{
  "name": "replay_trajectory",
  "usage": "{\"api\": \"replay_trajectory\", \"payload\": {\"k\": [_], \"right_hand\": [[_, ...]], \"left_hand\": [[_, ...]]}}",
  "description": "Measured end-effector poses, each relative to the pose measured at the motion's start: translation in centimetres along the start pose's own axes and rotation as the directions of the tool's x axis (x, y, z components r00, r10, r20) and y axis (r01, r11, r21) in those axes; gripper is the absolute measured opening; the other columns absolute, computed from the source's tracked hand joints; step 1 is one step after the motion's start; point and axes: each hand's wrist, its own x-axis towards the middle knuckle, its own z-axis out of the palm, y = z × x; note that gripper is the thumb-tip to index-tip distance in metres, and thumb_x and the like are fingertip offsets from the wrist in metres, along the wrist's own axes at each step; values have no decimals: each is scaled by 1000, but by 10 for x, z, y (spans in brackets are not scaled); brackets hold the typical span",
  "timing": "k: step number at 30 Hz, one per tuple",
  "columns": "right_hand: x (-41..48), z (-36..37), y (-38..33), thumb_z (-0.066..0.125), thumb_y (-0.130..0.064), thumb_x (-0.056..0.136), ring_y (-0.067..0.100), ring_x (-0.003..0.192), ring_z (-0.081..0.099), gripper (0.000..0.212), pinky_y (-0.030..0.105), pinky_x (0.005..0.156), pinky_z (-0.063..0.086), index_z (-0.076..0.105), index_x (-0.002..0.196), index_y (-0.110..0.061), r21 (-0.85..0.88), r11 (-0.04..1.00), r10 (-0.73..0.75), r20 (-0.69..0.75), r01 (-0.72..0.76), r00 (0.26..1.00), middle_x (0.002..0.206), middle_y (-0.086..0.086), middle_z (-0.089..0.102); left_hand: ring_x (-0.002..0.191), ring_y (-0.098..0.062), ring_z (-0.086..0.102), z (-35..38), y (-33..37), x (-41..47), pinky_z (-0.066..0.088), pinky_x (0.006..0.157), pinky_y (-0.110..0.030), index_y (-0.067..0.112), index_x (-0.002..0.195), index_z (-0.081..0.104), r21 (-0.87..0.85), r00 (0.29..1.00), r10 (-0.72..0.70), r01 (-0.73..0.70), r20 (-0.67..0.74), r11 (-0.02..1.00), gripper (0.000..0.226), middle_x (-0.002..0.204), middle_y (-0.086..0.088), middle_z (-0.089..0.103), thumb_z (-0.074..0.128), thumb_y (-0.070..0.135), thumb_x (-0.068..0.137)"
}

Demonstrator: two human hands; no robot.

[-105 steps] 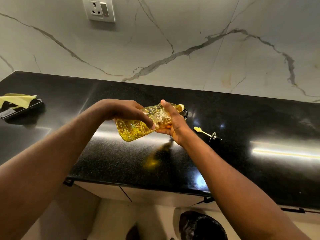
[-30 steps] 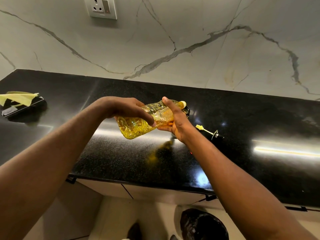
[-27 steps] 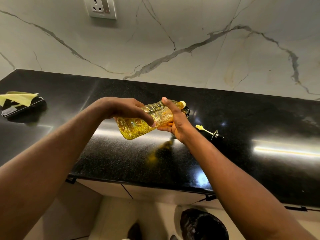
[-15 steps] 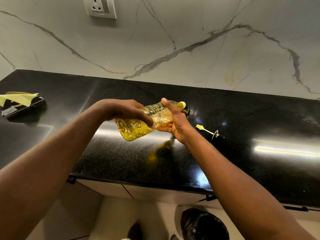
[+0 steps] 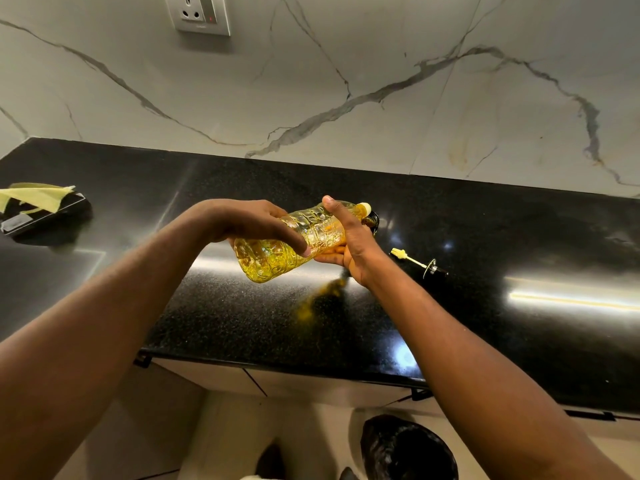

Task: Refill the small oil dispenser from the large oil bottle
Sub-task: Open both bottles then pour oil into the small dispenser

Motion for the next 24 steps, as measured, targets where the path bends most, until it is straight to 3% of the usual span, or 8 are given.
{"api": "replay_trajectory", "payload": {"k": [5,11,16,24], "right_hand": [[0,0,1,84,-60,77,28,98,79,62,52,87,64,64,121,-20,-4,1000,-6,-7,6,1000,113,12,78],[0,0,2,84,-59,78,28,97,79,61,52,87,64,65,120,-19,0,1000,-10,-6,10,1000,111,12,79],[0,0,1,84,-59,77,28,99,79,64,53,87,64,64,124,-19,4,1000,-28,-10,28,1000,115,12,78],[-3,1,4,84,-55,81,25,100,79,65,49,84,65,62,130,-20,-18,995,-100,-17,100,995,116,9,78]], "left_hand": [[107,-25,70,0,-2,3,59,95,-45,31,129,58,5,1000,-7,7,0,1000,88,120,-3,69,89,60,52],[103,-24,72,1,-1,2,59,84,-37,28,127,60,-8,1000,10,-10,-7,1000,79,117,-3,70,84,56,57],[105,-24,70,2,-2,3,59,85,-38,29,128,59,-7,1000,18,-18,-6,1000,79,119,-3,69,90,55,61],[104,-23,71,14,-20,9,60,89,-41,30,128,59,-88,996,80,-83,-42,993,58,119,-3,70,86,37,77]]}}
